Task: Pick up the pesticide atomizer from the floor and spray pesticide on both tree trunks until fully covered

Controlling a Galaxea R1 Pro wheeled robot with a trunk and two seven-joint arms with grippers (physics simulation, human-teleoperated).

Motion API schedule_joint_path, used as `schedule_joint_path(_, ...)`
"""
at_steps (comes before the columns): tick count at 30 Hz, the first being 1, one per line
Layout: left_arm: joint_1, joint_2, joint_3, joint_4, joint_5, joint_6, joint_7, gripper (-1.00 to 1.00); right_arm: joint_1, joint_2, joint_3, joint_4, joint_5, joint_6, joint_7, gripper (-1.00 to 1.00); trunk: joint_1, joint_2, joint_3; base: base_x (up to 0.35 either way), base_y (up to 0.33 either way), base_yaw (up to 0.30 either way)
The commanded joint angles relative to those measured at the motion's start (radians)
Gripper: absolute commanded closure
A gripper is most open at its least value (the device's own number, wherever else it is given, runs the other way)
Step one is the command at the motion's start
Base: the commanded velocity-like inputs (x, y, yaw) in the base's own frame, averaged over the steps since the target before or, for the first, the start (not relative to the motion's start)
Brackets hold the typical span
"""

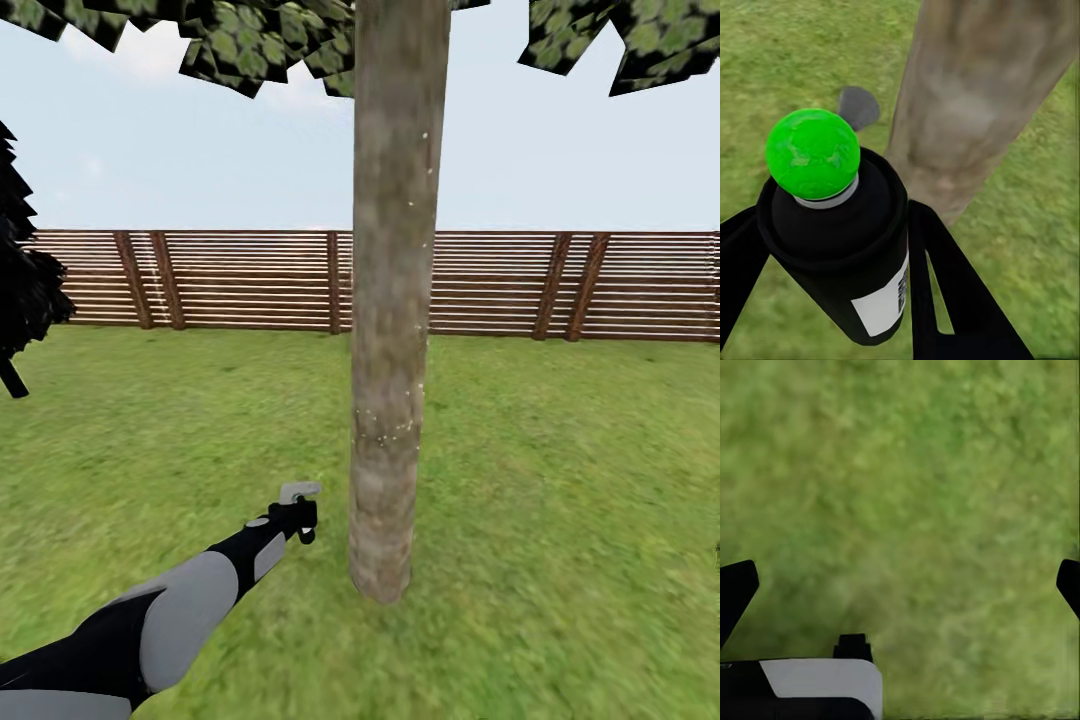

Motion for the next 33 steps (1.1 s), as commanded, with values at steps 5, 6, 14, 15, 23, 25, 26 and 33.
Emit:
schedule_joint_path(5, 0.000, 0.000, 0.009, 0.000, -0.009, -0.004, -0.003, 1.00, 0.003, 0.000, 0.002, 0.005, 0.005, -0.007, -0.004, -1.00, 0.000, -0.002, -0.002, 0.000, 0.348, -0.291)
schedule_joint_path(6, -0.001, 0.000, 0.009, 0.000, -0.009, -0.004, -0.003, 1.00, 0.003, 0.000, 0.002, 0.005, 0.005, -0.007, -0.004, -1.00, 0.000, -0.002, -0.002, 0.000, 0.278, -0.260)
schedule_joint_path(14, 0.031, -0.038, 0.007, 0.003, -0.011, -0.005, -0.004, 1.00, 0.003, 0.003, 0.006, -0.048, 0.003, -0.008, -0.004, -1.00, 0.000, -0.002, -0.002, 0.011, -0.023, -0.036)
schedule_joint_path(15, 0.034, -0.038, 0.007, 0.003, -0.012, -0.005, -0.004, 1.00, 0.003, 0.003, 0.005, -0.062, 0.003, -0.008, -0.004, -1.00, 0.000, -0.002, -0.002, 0.090, -0.226, 0.000)
schedule_joint_path(23, 0.038, -0.038, -0.003, -0.068, -0.008, 0.046, -0.005, 1.00, 0.003, 0.002, 0.002, -0.073, 0.000, -0.008, -0.004, -1.00, 0.000, -0.002, -0.002, 0.027, -0.066, 0.000)
schedule_joint_path(25, 0.038, -0.038, -0.002, -0.254, -0.006, 0.250, -0.007, 1.00, 0.003, 0.001, 0.002, -0.072, 0.000, -0.008, -0.004, -1.00, 0.000, -0.002, -0.002, 0.001, -0.002, 0.000)
schedule_joint_path(26, 0.038, -0.038, -0.003, -0.334, -0.006, 0.340, -0.015, 1.00, 0.003, 0.001, 0.002, -0.072, 0.000, -0.008, -0.004, -1.00, 0.000, -0.002, -0.002, 0.000, -0.001, 0.000)
schedule_joint_path(33, 0.035, -0.038, -0.010, -0.769, -0.005, 0.730, -0.134, 1.00, 0.003, 0.001, 0.004, -0.072, 0.006, -0.008, -0.006, -1.00, 0.000, -0.002, -0.002, 0.000, 0.000, 0.000)
